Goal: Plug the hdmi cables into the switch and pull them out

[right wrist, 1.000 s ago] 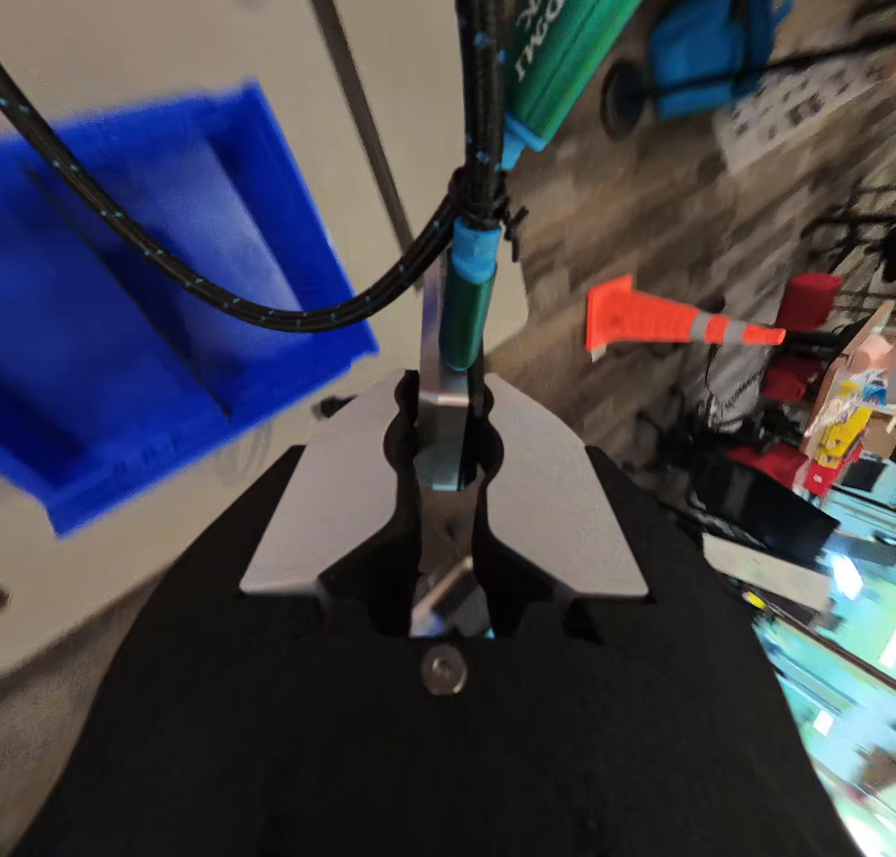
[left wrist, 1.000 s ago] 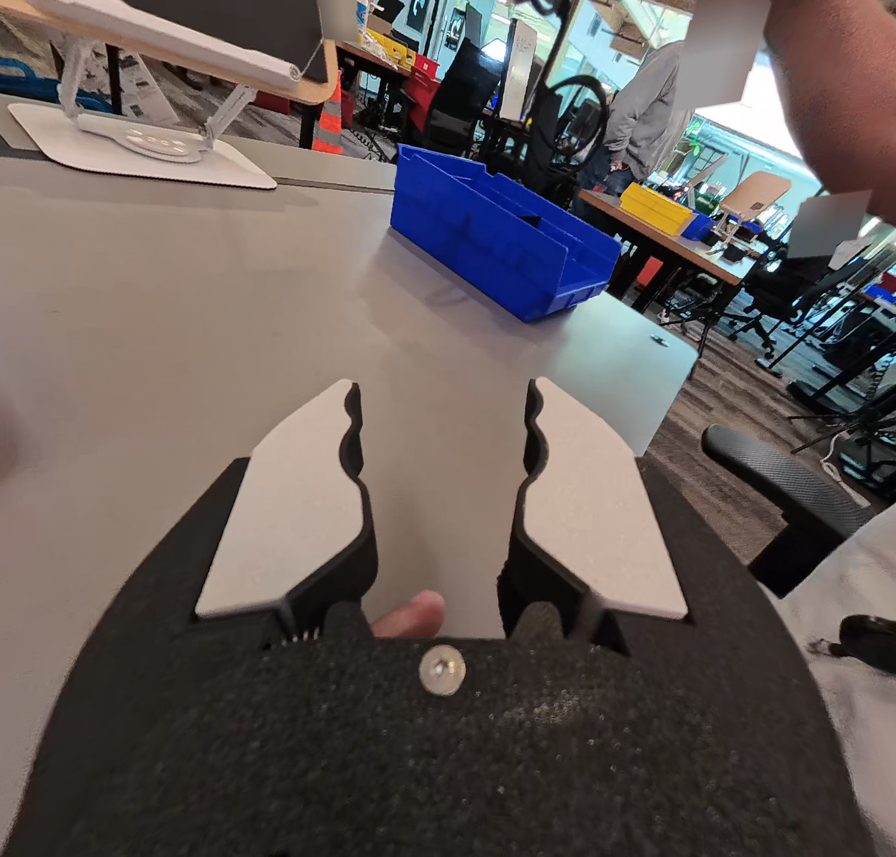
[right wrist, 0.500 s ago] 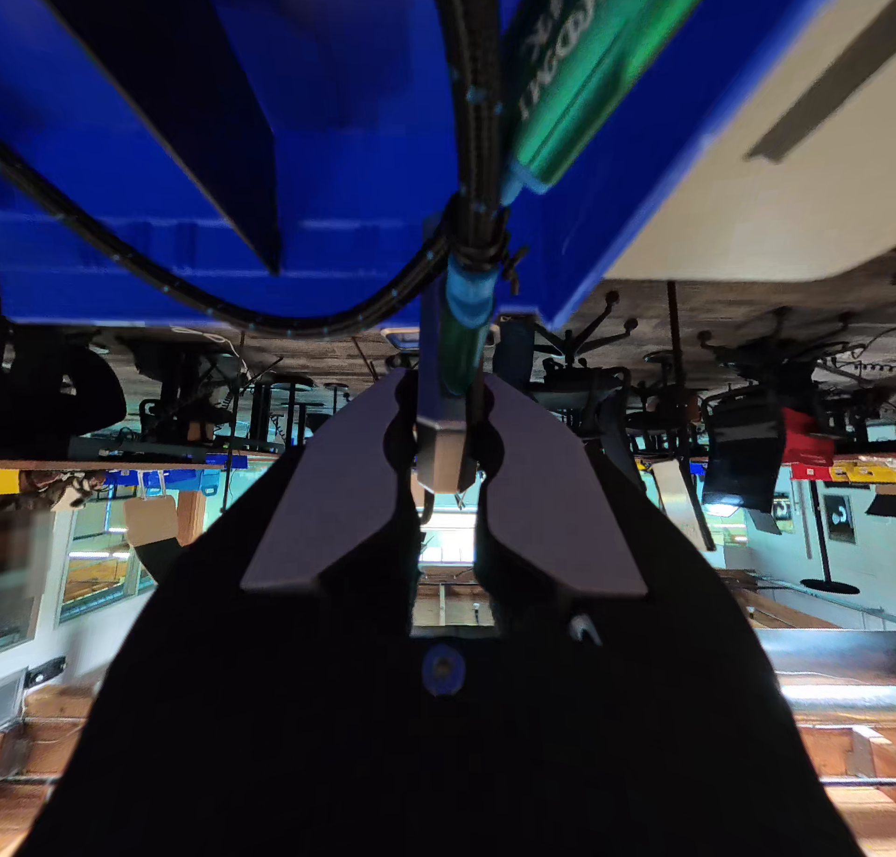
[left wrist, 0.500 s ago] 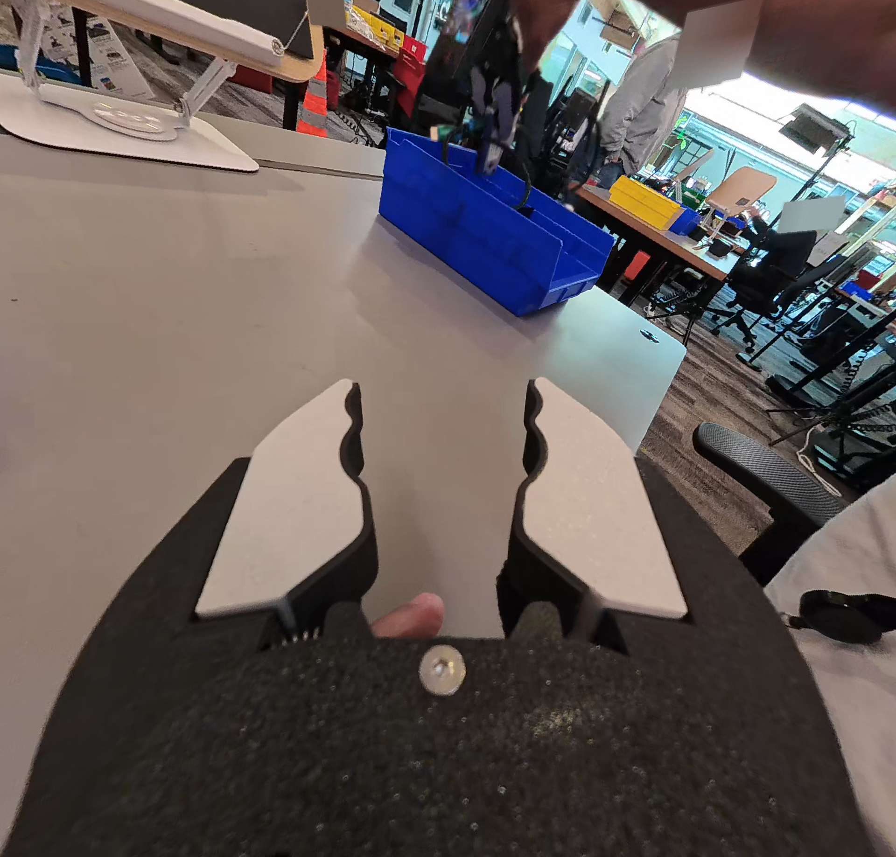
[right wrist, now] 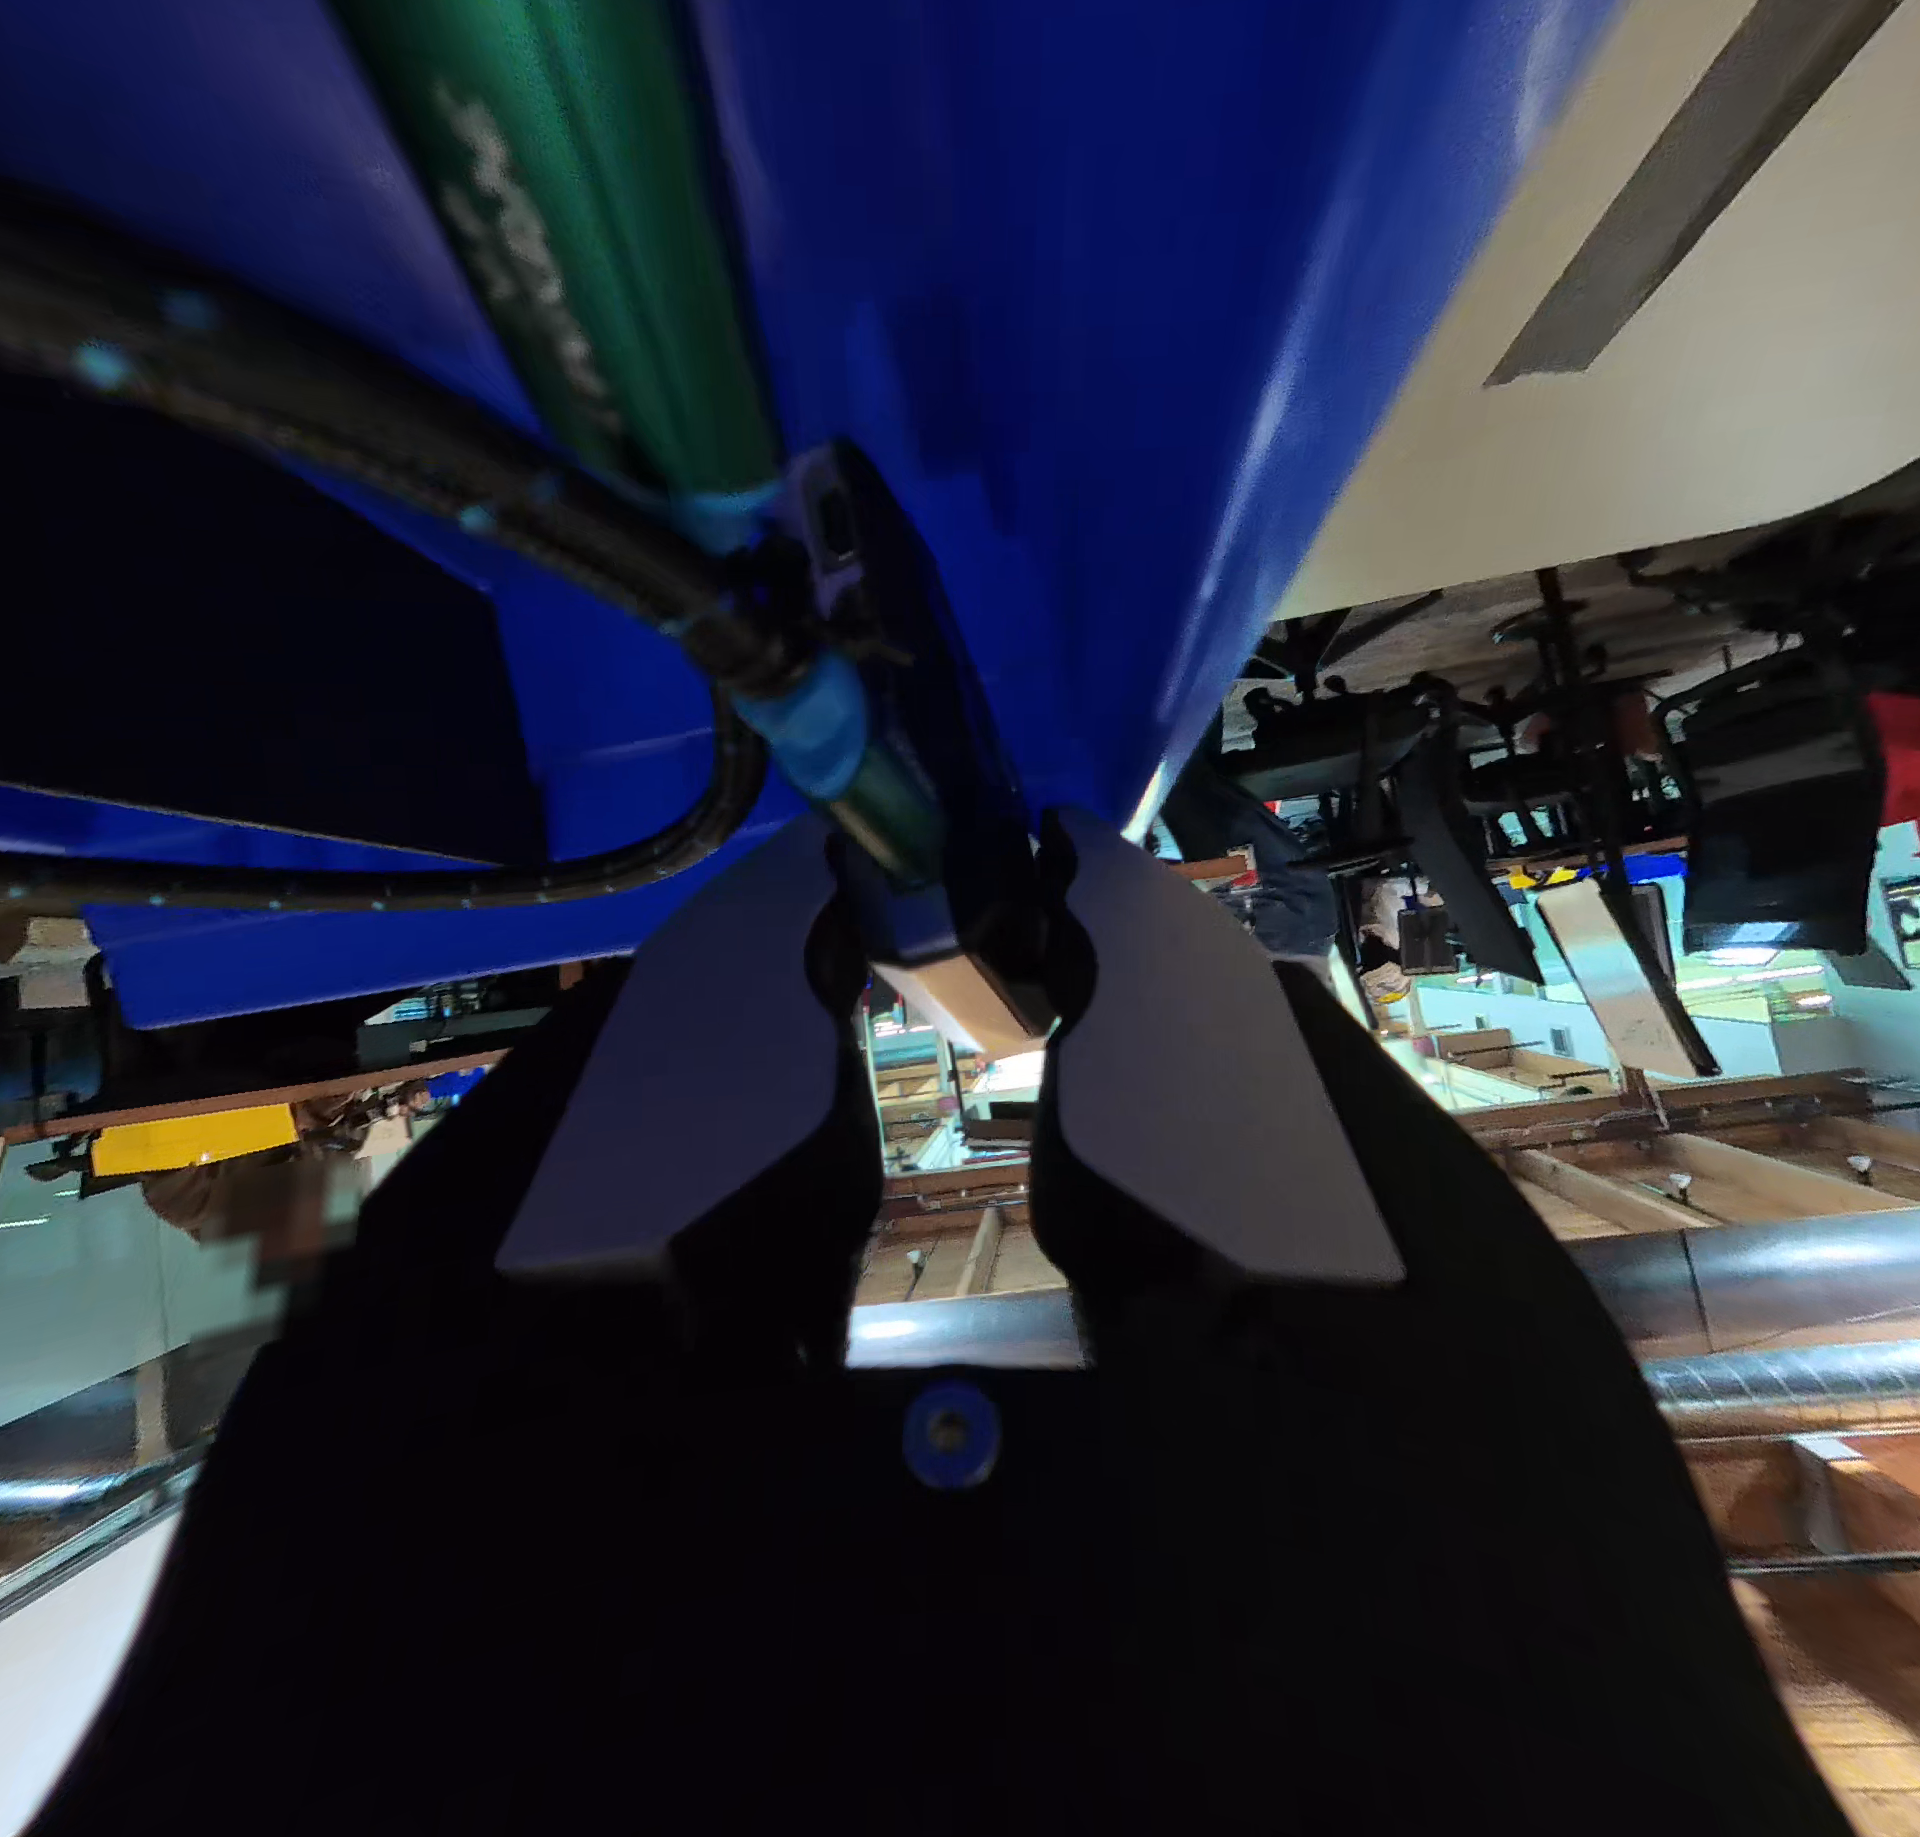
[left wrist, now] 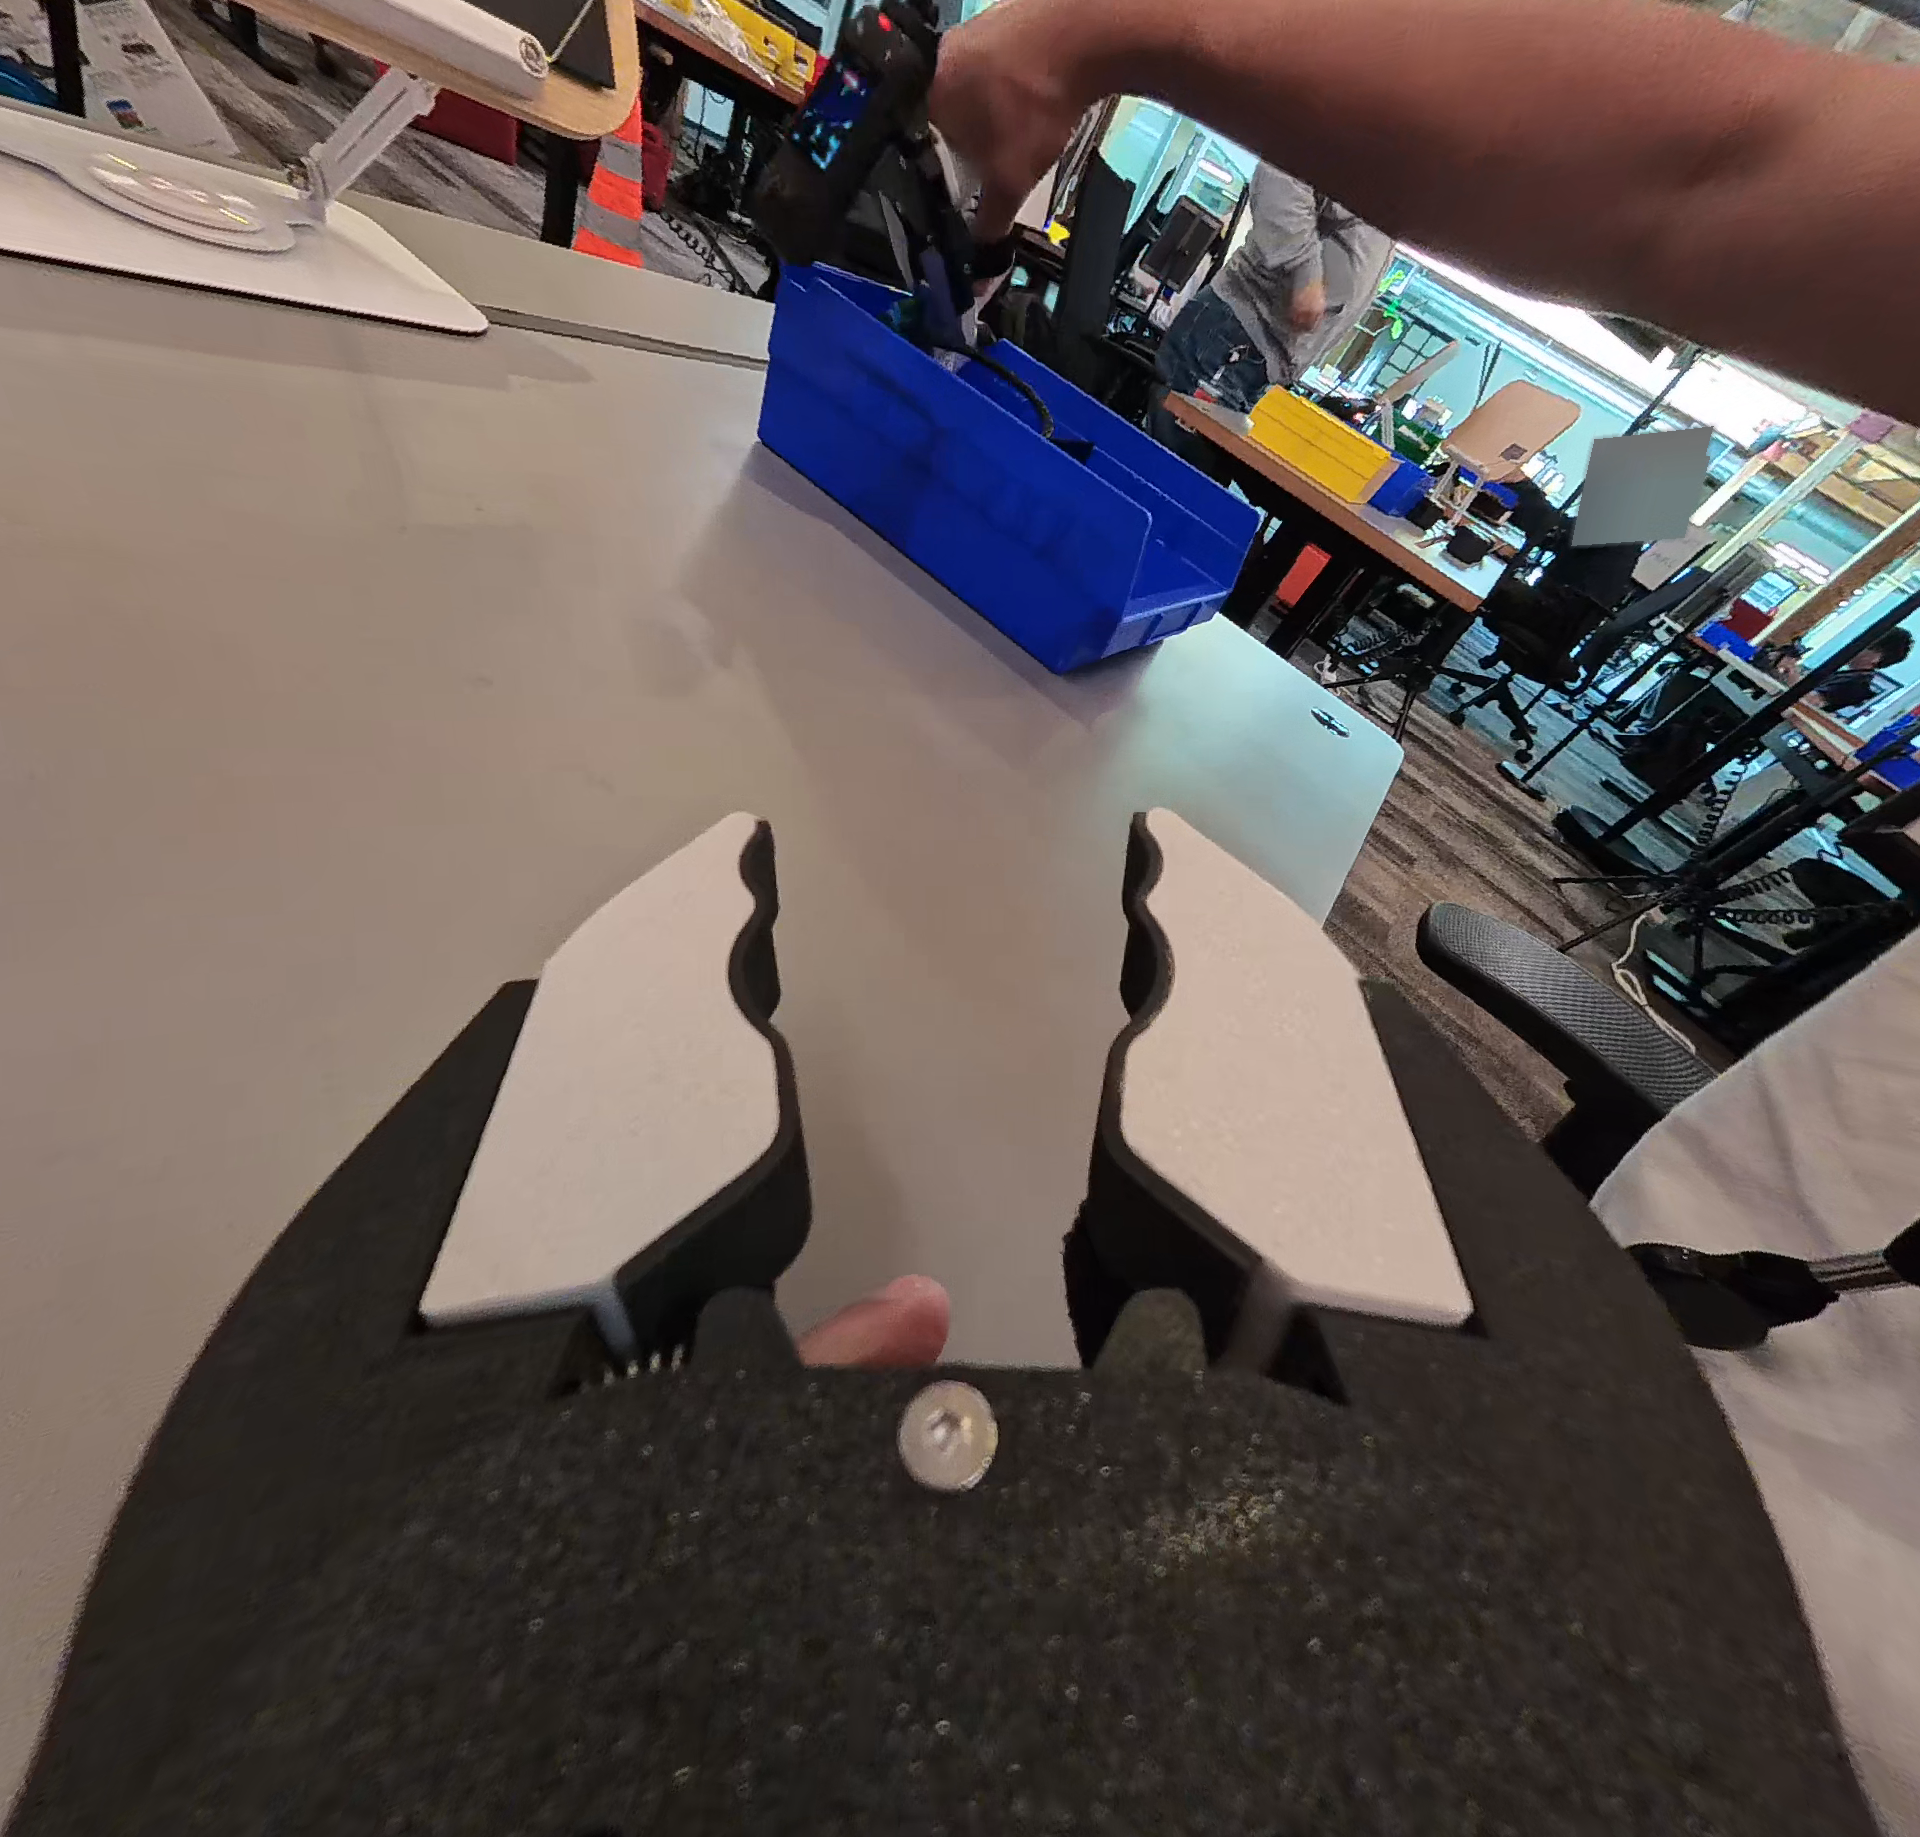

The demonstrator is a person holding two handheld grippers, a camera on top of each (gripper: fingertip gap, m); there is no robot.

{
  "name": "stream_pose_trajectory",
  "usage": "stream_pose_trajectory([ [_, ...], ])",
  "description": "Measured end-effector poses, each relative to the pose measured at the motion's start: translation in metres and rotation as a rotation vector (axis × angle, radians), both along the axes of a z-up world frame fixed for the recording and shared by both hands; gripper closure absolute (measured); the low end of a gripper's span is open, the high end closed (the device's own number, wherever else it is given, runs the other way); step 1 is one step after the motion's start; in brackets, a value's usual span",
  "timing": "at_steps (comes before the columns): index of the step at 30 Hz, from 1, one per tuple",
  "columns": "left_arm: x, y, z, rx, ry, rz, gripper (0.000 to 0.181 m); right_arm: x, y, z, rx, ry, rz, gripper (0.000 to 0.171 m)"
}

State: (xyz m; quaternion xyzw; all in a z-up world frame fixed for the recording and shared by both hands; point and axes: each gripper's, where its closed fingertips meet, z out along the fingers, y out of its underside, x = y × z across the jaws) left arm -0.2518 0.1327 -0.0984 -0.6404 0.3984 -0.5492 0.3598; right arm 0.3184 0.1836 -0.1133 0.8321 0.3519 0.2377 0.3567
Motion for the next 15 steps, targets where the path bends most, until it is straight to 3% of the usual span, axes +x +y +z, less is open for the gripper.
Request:
stream_pose_trajectory([
  [3,0.0,-0.001,-0.001,0.014,0.008,-0.002,0.118,0.0,0.0,0.001,0.012,-0.009,-0.008,0.136],
  [8,-0.003,0.0,0.001,-0.001,-0.005,0.002,0.118,0.002,0.0,0.028,0.1,-0.027,-0.064,0.109],
  [13,-0.003,0.0,0.002,-0.014,-0.01,-0.006,0.118,-0.02,0.011,0.063,0.382,0.163,-0.105,0.107],
  [15,-0.004,-0.002,0.002,-0.014,-0.01,-0.011,0.118,-0.042,0.007,0.074,0.55,0.327,-0.138,0.107],
])
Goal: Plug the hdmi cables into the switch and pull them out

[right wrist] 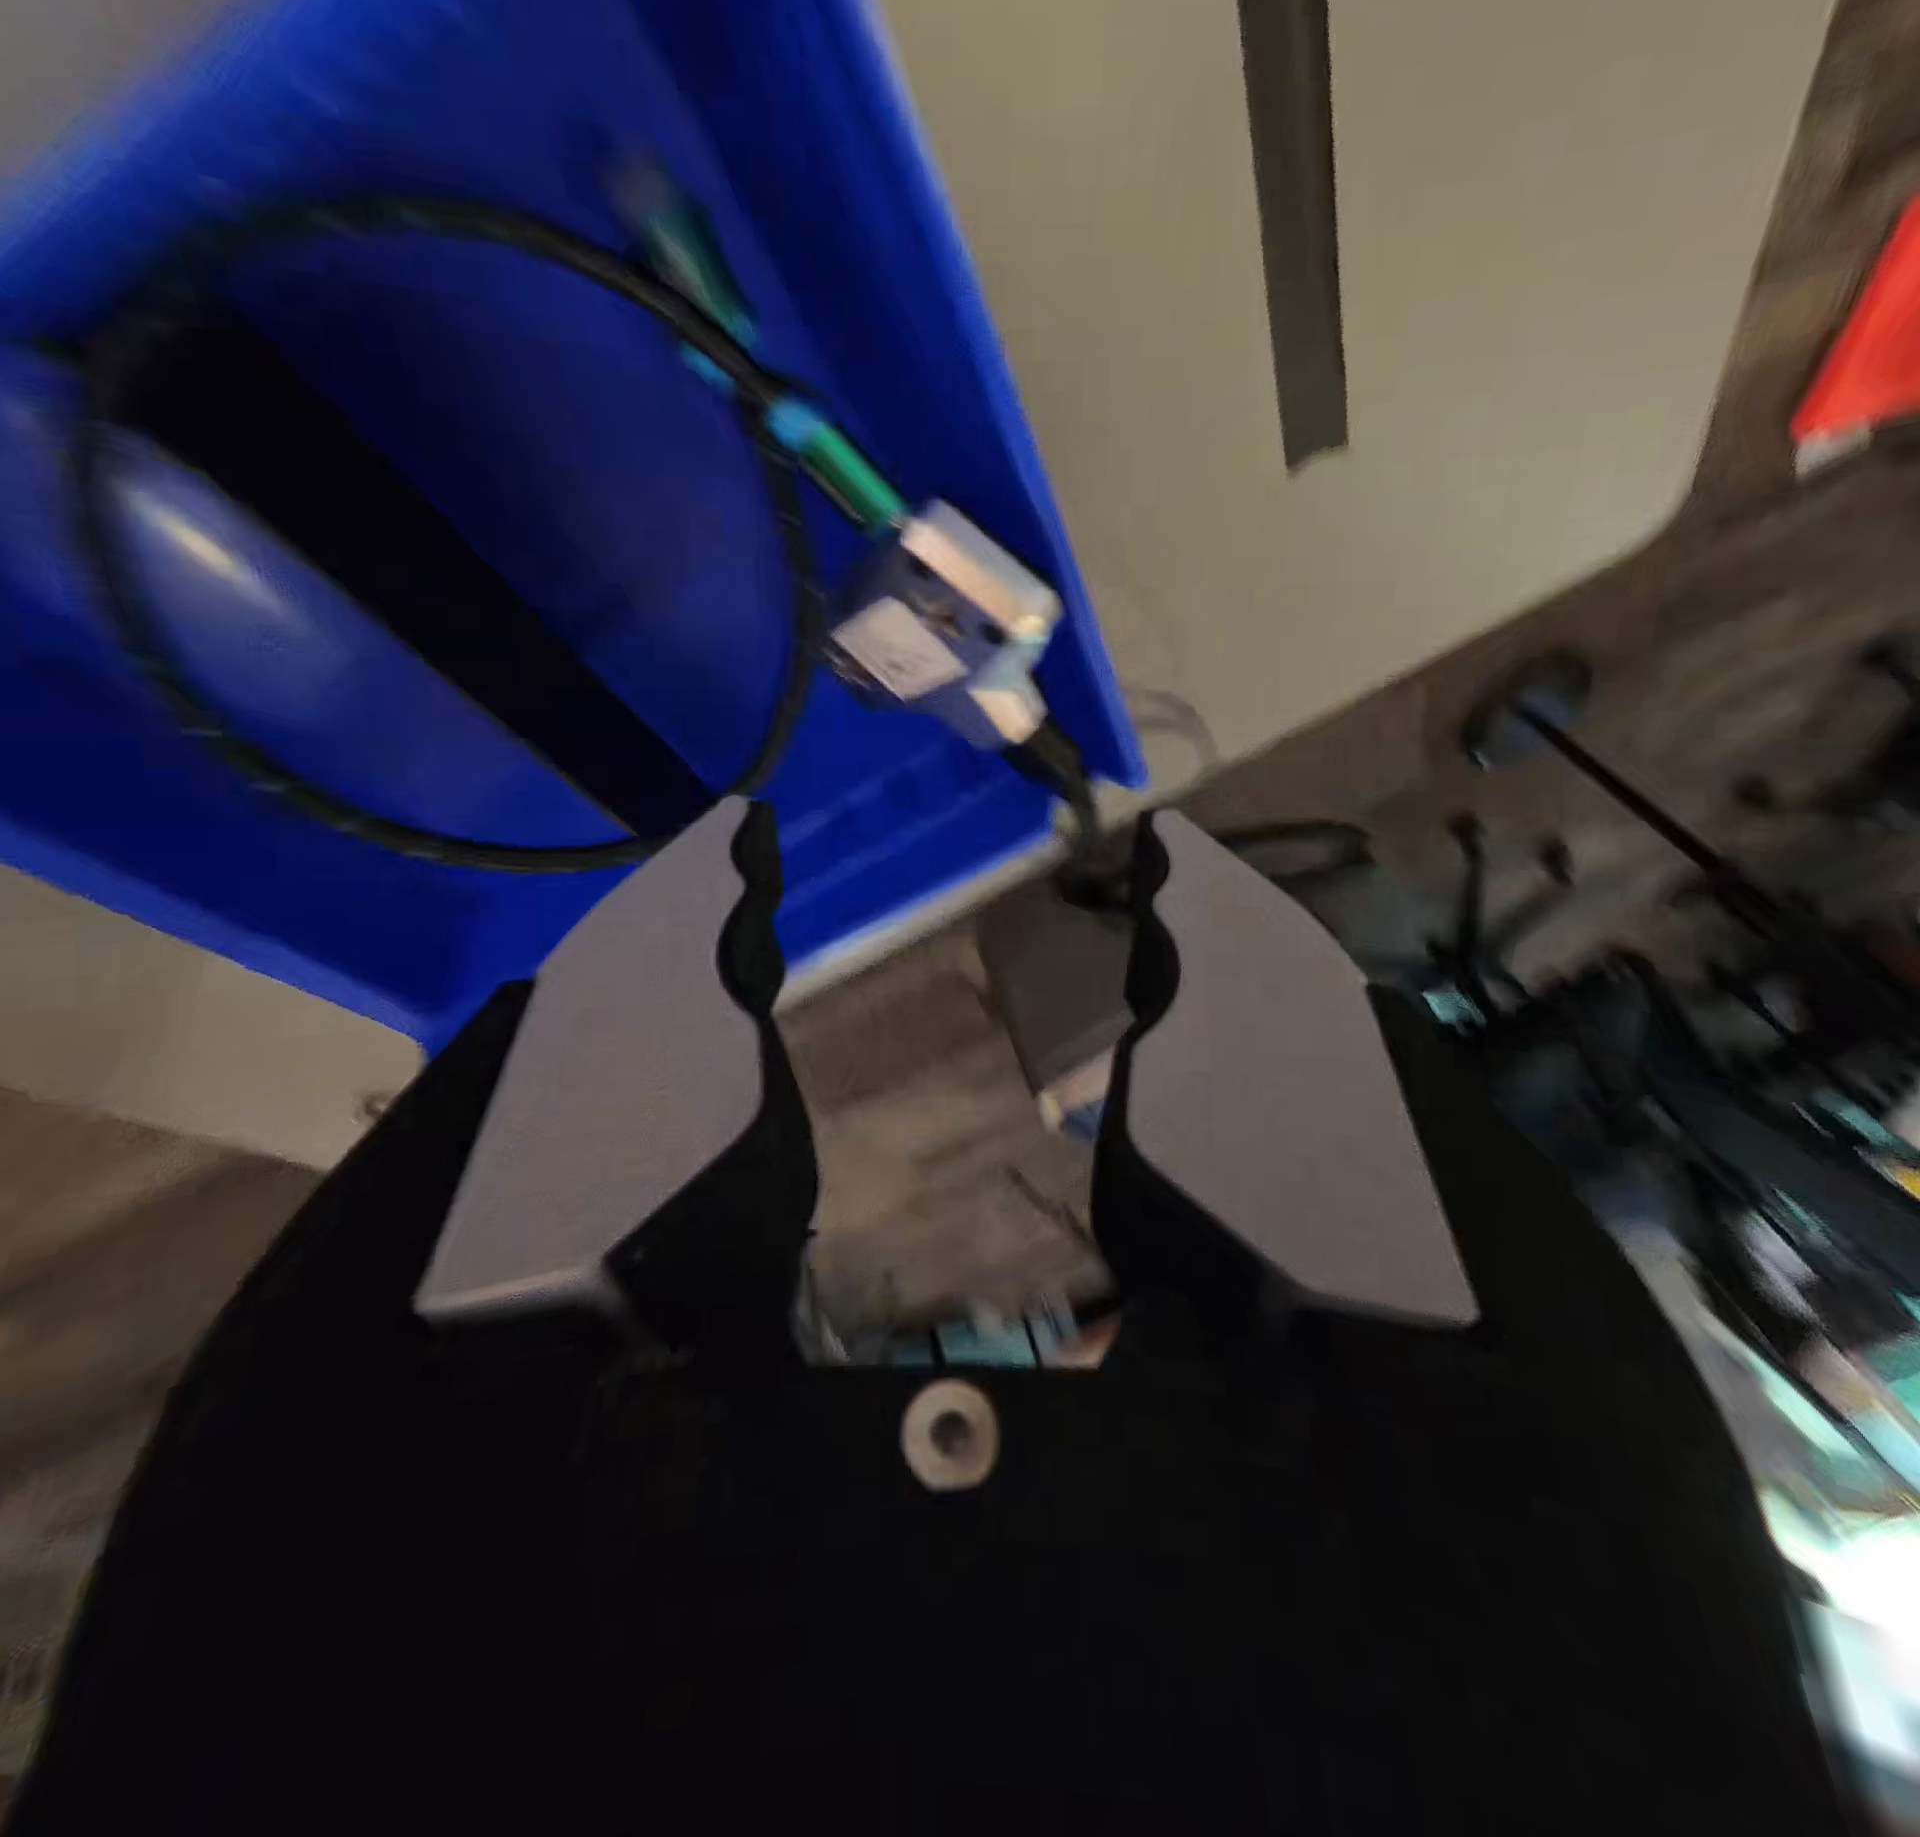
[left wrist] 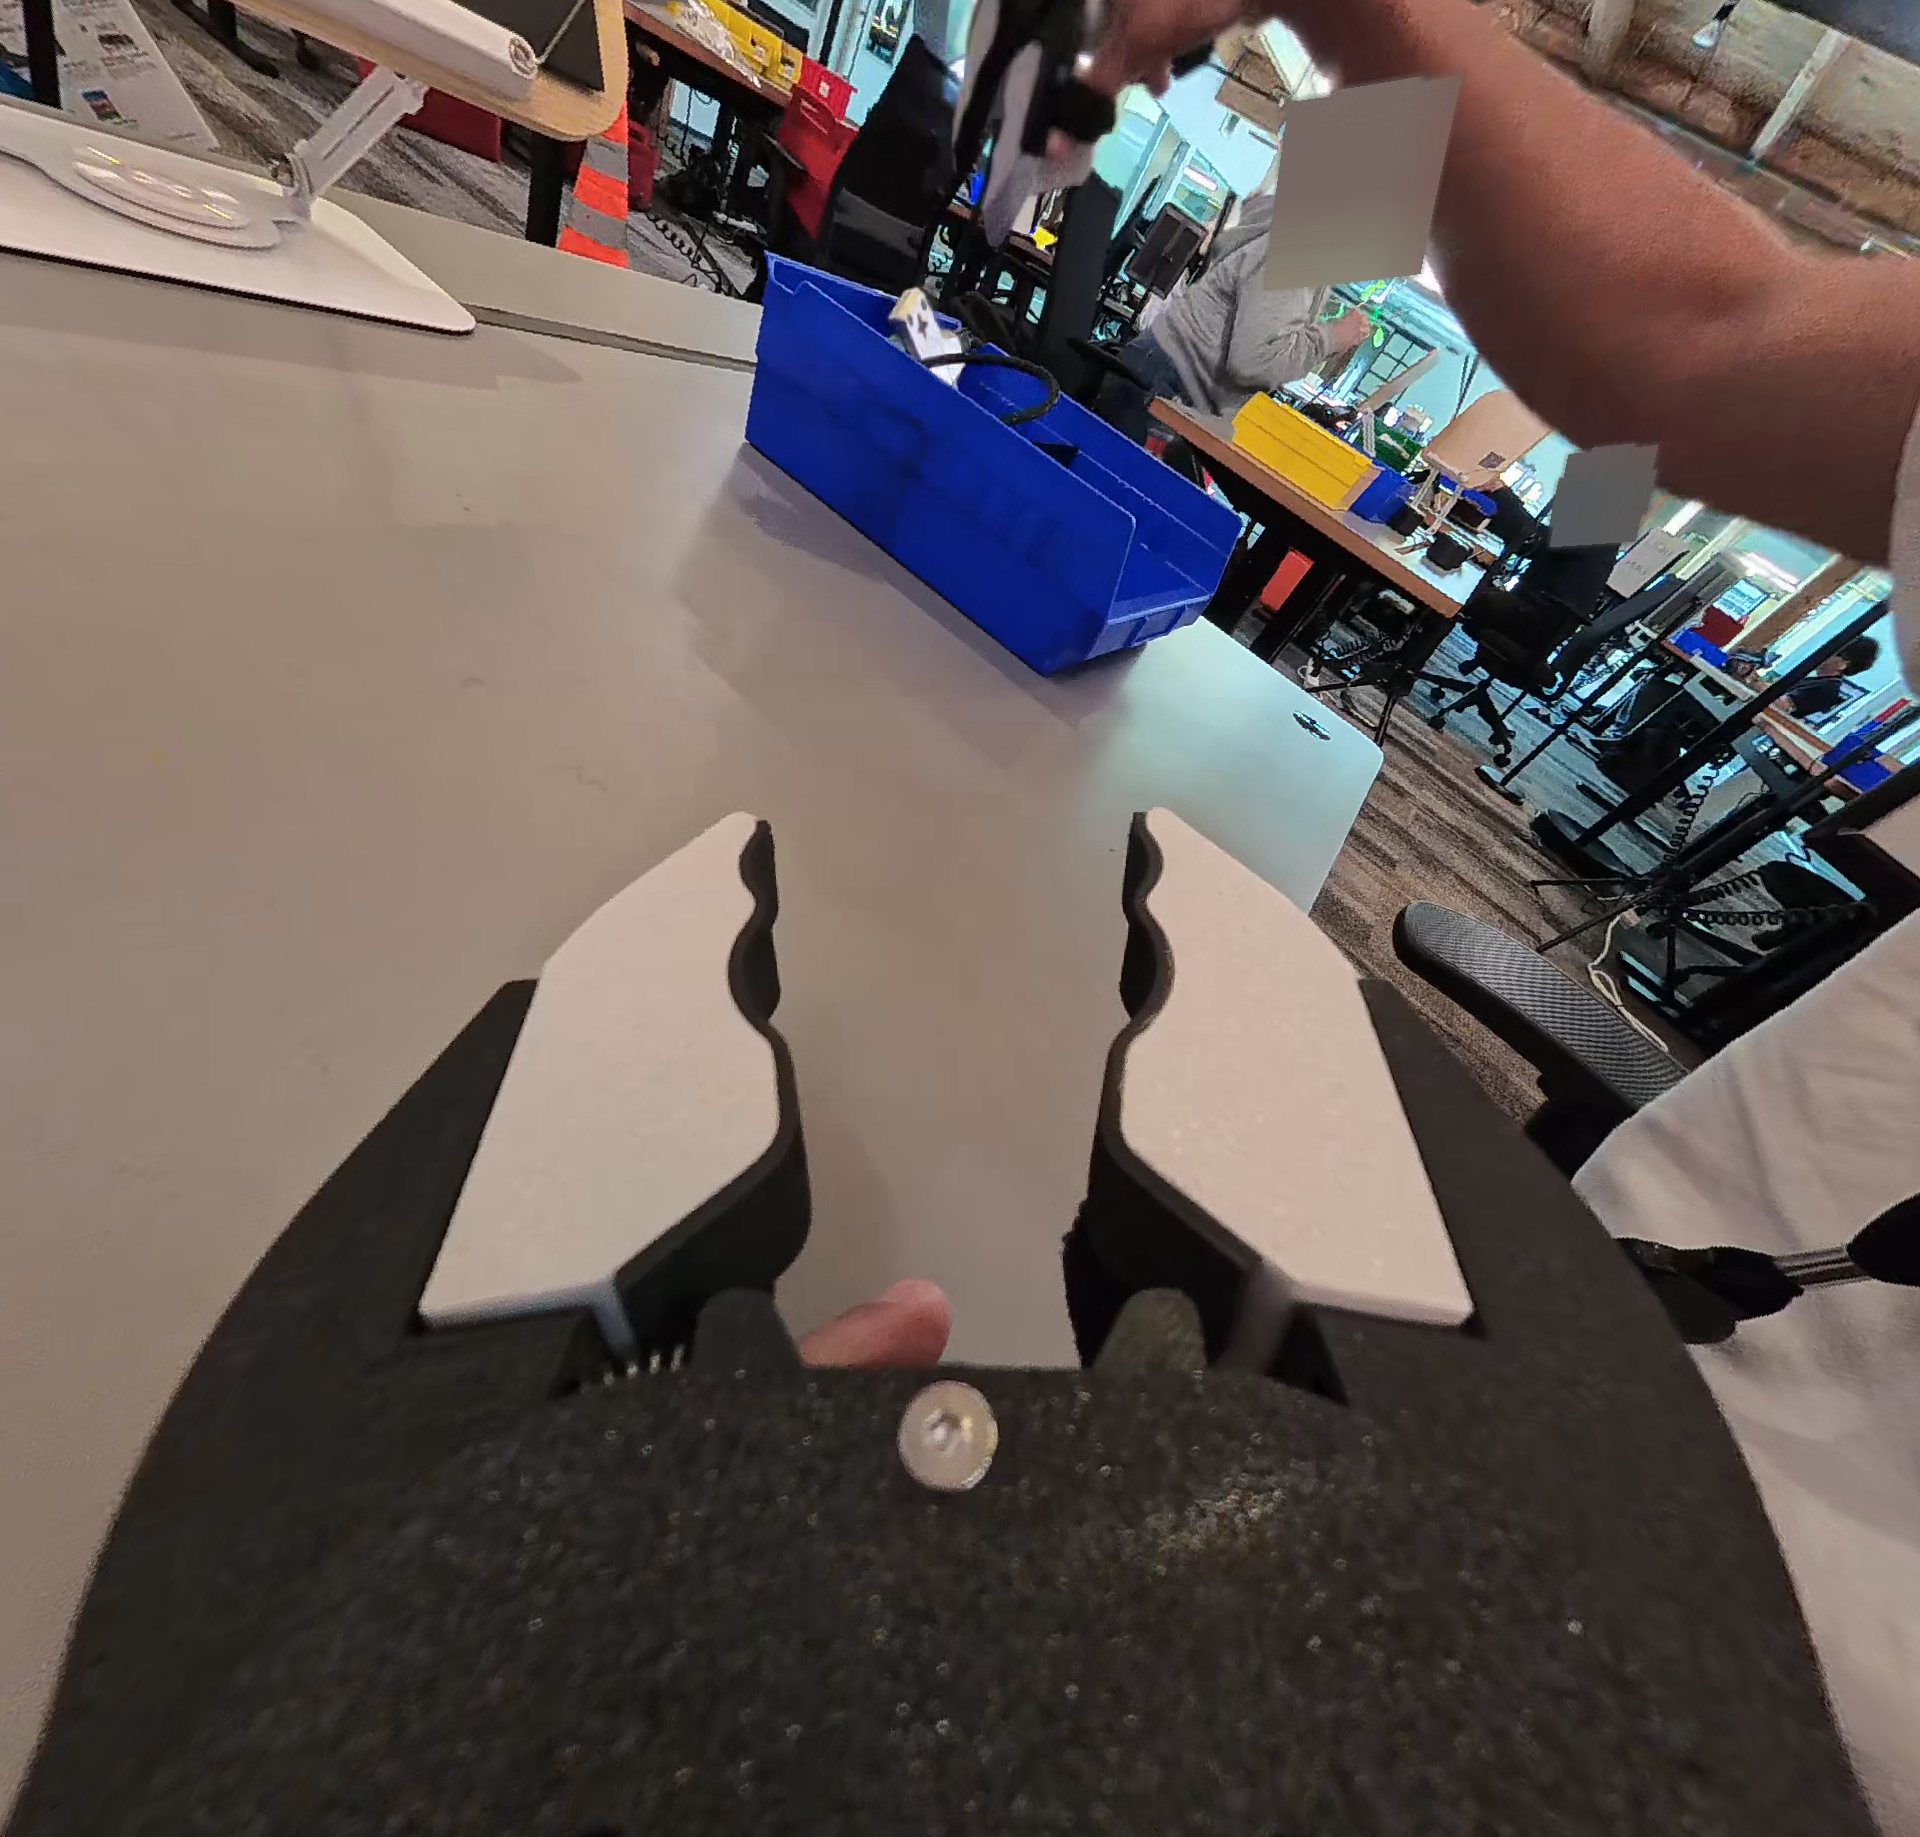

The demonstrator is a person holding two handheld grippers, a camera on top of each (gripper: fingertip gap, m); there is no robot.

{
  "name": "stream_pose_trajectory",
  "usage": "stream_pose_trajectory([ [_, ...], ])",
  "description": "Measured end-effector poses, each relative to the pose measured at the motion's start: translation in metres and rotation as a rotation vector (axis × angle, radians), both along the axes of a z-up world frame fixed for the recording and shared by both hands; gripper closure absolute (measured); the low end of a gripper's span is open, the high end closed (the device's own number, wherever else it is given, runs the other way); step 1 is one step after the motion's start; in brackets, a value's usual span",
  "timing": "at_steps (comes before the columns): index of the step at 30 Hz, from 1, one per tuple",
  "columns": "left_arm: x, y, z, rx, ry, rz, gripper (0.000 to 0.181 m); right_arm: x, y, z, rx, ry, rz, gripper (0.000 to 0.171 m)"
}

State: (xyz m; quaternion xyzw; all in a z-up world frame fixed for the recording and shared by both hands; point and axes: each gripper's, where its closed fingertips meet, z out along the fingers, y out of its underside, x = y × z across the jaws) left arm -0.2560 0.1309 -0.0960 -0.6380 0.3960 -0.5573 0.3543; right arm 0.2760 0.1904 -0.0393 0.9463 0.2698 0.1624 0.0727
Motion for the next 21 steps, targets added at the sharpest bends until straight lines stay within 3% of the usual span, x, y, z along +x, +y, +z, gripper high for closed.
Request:
stream_pose_trajectory([
  [2,-0.001,-0.001,0.0,0.003,0.001,-0.002,0.118,-0.027,-0.015,0.002,0.153,0.17,0.034,0.113],
  [5,-0.003,0.0,0.0,-0.004,-0.003,-0.002,0.118,-0.042,-0.058,-0.008,0.321,0.238,0.097,0.126],
  [9,-0.002,0.001,0.001,-0.041,-0.022,-0.01,0.118,-0.042,-0.1,-0.047,0.431,0.236,0.077,0.106],
  [10,-0.001,0.001,0.002,-0.053,-0.03,-0.017,0.118,-0.039,-0.097,-0.054,0.464,0.179,0.13,0.105],
  [12,0.003,-0.001,0.004,-0.076,-0.043,-0.035,0.118,-0.044,-0.083,-0.059,0.549,0.116,0.243,0.119],
  [15,0.008,-0.005,0.004,-0.077,-0.033,-0.056,0.119,-0.06,-0.063,-0.059,0.581,0.14,0.303,0.128],
  [19,0.01,-0.008,0.003,-0.035,-0.016,-0.053,0.12,-0.068,-0.046,-0.053,0.521,0.23,0.322,0.147],
  [21,0.01,-0.008,0.002,-0.032,-0.014,-0.052,0.121,-0.066,-0.041,-0.061,0.396,0.224,0.325,0.15],
])
